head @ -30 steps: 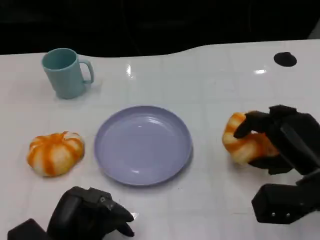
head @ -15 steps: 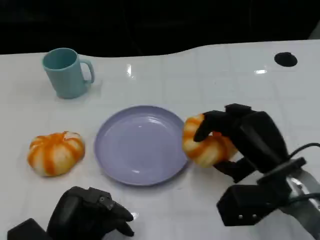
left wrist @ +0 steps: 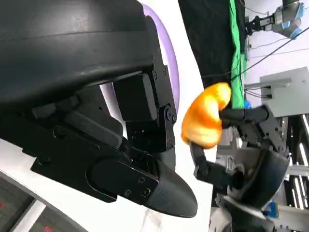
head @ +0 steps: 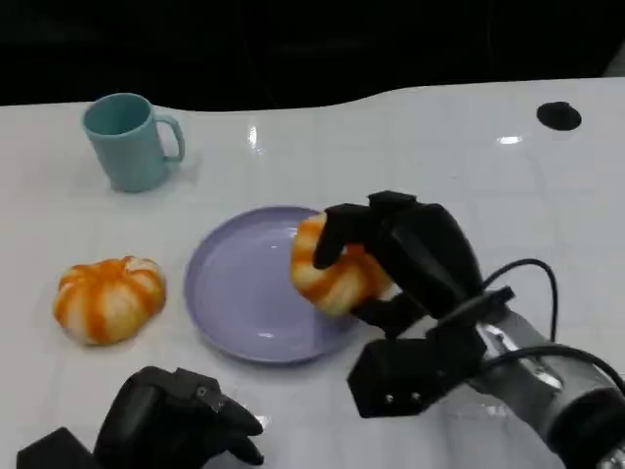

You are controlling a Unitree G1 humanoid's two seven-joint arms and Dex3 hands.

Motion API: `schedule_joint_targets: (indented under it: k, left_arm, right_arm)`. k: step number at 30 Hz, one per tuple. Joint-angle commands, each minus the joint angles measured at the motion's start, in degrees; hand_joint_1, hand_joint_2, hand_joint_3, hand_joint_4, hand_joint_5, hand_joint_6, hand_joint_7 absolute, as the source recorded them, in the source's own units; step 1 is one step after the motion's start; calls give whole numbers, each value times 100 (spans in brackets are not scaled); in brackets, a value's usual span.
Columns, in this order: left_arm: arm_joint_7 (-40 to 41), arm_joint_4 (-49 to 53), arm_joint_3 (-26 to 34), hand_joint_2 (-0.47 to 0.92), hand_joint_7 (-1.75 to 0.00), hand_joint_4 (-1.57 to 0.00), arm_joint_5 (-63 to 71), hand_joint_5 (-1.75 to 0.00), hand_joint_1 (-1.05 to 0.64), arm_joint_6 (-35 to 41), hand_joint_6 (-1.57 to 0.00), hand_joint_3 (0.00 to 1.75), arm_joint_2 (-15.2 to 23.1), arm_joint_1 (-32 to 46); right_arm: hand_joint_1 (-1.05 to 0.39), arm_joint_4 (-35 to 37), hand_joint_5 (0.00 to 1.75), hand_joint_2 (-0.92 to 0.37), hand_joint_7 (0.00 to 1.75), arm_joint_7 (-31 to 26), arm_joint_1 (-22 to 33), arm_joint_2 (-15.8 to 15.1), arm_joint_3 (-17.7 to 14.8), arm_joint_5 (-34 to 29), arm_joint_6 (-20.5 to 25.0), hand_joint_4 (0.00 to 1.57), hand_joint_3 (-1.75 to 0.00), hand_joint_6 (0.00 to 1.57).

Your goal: Grasp the bread from the table and place it into the plate.

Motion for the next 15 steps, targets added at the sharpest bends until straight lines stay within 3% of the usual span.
schedule_joint_targets:
  k: [1, 5, 7, 8, 9, 10, 13, 15]
  left_arm:
    - [20, -58, 10, 89, -23, -146, -6, -63, -105, 19, -157, 0, 57, 41]
    - [59, -95, -3, 88, -23, -146, 17, -63, -105, 59, -157, 0, 39, 61]
    - [53, -90, -9, 88, -23, -146, 26, -63, -105, 32, -157, 0, 35, 59]
    - [40, -90, -12, 89, -23, -146, 15, -63, -105, 30, -157, 0, 29, 59]
    - [29, -96, -14, 89, -23, -146, 1, -63, -105, 41, -157, 0, 23, 60]
    - [23, -103, -15, 88, -23, -146, -10, -63, -105, 59, -157, 0, 18, 63]
    - [27, -104, -13, 88, -23, -146, -10, -63, -105, 73, -157, 0, 18, 61]
    - [17, -108, -12, 88, -23, -146, -18, -63, -105, 79, -157, 0, 19, 61]
  right_arm:
    - [-5, 385, 175, -22, 141, -110, -298, 192, 51, 53, 70, 97, -137, 90]
    - [-6, 691, 172, -28, 120, -99, -463, 408, 73, 83, 237, 92, -128, 93]
    - [-8, 759, 165, -31, 100, -37, -509, 464, 84, 97, 327, 89, -118, 94]
    - [-9, 754, 156, -38, 83, 96, -517, 482, 83, 137, 369, 88, -104, 96]
    - [-11, 728, 141, -44, 67, 269, -519, 486, 86, 180, 409, 82, -92, 93]
    - [-14, 695, 114, -52, 45, 466, -518, 477, 94, 219, 433, 74, -77, 88]
    - [-20, 568, 52, -60, 11, 920, -463, 424, 104, 304, 464, 58, -58, 77]
    - [-25, 421, 36, -61, 3, 1194, -402, 375, 123, 314, 569, 45, -54, 69]
